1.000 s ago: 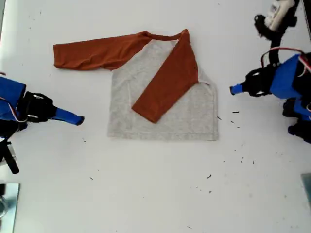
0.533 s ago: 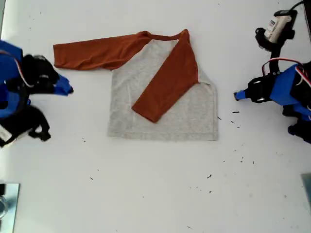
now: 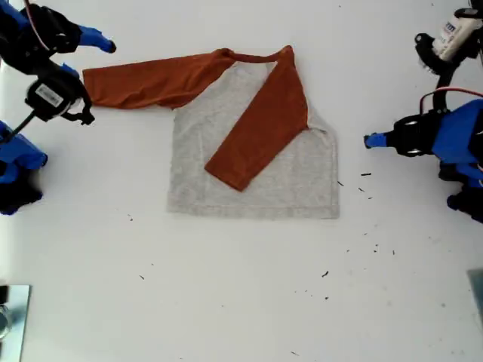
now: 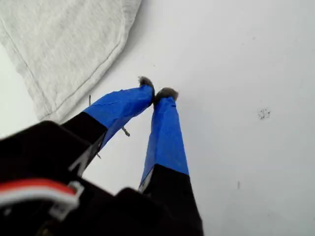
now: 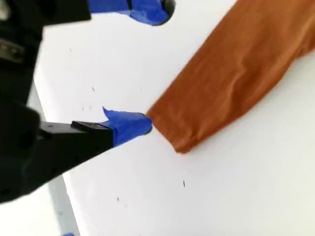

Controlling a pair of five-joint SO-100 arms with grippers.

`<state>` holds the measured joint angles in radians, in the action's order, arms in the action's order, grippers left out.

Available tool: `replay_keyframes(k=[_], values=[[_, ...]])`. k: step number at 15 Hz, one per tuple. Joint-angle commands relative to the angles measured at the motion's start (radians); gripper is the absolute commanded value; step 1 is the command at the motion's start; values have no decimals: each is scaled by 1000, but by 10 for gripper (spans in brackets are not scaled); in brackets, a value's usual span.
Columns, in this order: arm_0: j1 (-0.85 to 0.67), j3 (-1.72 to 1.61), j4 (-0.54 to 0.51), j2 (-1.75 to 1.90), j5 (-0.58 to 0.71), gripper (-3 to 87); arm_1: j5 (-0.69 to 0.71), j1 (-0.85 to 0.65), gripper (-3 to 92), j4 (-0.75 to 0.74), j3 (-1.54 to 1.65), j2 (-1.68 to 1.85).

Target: Fold t shirt

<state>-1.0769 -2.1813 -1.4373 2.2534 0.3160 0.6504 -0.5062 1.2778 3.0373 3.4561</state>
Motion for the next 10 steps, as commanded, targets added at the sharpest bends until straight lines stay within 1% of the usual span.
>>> replay_keyframes(k=[1, 2, 3, 4, 5, 7, 8, 9, 10], values=[[-95, -20, 49, -9, 0, 297, 9, -9, 35, -3, 57, 21], [-107, -43, 61, -9, -38, 308, 14, -6, 35, -3, 57, 21], [-101, -106, 107, -28, -84, 312, 14, -6, 35, -5, 57, 21], [-74, -192, 190, -43, -129, 309, 15, -5, 35, -5, 57, 21], [-55, -252, 252, -72, -163, 308, 17, -5, 35, -5, 57, 21], [-75, -342, 353, -100, -169, 303, 18, 0, 35, -5, 58, 21], [-91, -374, 394, -115, -163, 256, 18, 2, 35, -5, 58, 21], [-107, -385, 430, -138, -150, 115, 18, 2, 35, -5, 58, 21], [-115, -385, 460, -146, -150, -2, 17, 2, 35, -5, 58, 21]])
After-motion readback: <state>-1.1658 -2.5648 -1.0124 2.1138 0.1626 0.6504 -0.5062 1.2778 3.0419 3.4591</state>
